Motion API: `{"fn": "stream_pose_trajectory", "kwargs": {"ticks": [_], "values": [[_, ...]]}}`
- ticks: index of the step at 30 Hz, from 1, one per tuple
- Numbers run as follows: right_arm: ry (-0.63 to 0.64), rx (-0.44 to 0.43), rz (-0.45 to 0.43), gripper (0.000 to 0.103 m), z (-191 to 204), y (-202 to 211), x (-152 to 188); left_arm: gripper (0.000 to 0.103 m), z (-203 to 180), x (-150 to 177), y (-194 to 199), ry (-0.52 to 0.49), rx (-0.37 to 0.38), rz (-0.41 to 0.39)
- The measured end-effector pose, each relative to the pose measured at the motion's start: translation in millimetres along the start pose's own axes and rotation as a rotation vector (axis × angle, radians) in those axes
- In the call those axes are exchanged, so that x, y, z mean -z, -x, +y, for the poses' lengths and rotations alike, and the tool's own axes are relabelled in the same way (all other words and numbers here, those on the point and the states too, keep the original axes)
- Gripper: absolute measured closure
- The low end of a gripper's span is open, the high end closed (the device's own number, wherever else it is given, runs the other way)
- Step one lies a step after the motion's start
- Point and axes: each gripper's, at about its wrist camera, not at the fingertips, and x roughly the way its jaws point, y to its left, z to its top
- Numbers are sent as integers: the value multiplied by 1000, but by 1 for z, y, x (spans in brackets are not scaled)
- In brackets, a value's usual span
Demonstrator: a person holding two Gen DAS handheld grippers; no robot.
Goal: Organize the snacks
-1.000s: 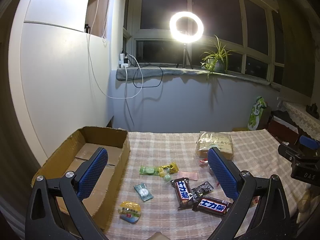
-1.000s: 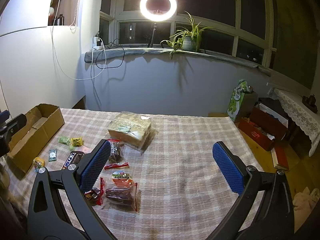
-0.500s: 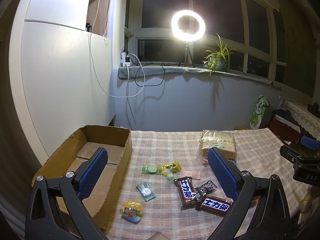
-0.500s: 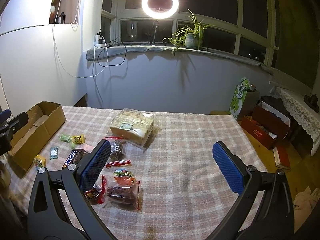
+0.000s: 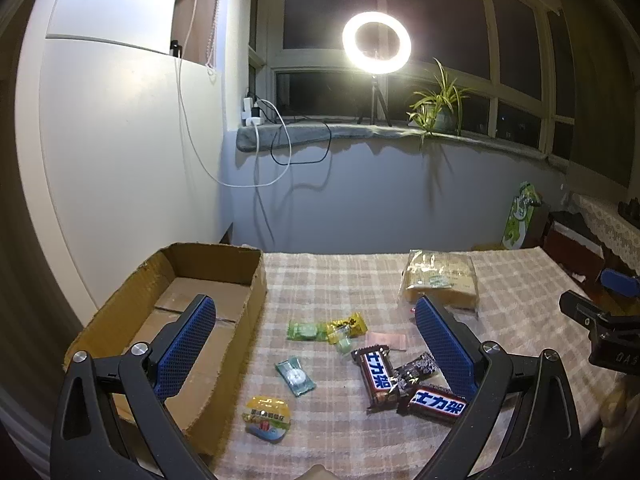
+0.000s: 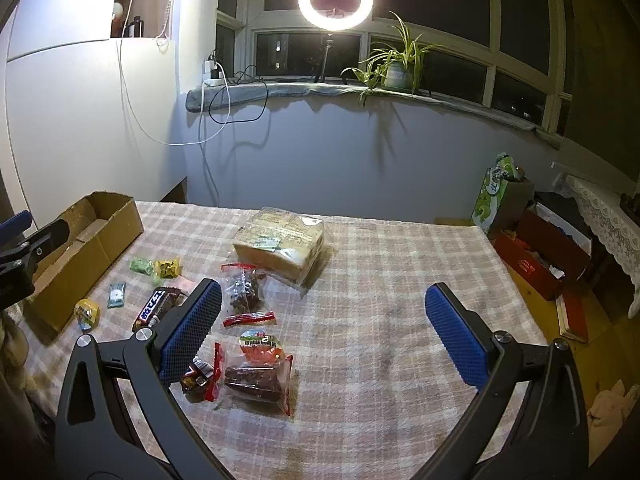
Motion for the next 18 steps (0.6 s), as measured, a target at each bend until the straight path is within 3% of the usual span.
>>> {"fn": "stream_pose_trajectory", "kwargs": {"ticks": [12, 18], "values": [[55, -77, 63, 0, -2, -9, 7, 3, 4, 8, -16, -4, 56, 106], [97, -147, 144, 0, 1, -24, 20, 16, -1, 23, -33, -32, 113, 212]]}}
